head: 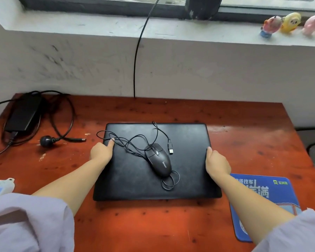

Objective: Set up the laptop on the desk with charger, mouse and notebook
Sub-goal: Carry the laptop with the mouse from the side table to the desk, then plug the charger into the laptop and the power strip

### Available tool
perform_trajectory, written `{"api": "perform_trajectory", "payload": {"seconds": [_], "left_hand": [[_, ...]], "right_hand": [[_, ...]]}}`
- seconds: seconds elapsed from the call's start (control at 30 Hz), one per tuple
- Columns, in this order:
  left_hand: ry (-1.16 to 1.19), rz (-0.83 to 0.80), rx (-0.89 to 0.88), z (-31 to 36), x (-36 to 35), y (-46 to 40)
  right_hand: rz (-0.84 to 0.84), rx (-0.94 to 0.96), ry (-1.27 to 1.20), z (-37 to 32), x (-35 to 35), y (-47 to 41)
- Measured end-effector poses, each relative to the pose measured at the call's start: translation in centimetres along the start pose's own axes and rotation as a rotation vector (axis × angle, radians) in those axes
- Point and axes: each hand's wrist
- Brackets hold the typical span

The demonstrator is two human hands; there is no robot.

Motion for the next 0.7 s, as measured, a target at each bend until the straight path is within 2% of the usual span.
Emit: {"api": "perform_trajectory", "payload": {"seconds": [0.17, 0.33, 0.6, 0.7], "left_hand": [[-0.081, 0.075, -0.04, 0.1, -0.3, -0.3], [-0.005, 0.119, -0.079, -0.1, -0.3, 0.4], [-0.043, -0.033, -0.14, -2.0, 0.6, 2.7], [-0.045, -0.072, -0.161, -3.9, 1.3, 3.7]], "right_hand": [[0.005, 0.127, 0.092, 0.8, 0.3, -0.7], [-0.002, 0.155, 0.15, 0.9, 0.5, -0.9], [-0.099, 0.106, 0.064, 0.5, 1.0, -0.8], [-0.007, 0.161, 0.069, -0.8, 1.7, -1.1]]}}
Point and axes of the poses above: each hand's wrist, its own y-axis away from the middle knuckle, its own x-axis out of the back of the hand, z = x × y, and after that the axes turned 2 degrees about x, right-handed
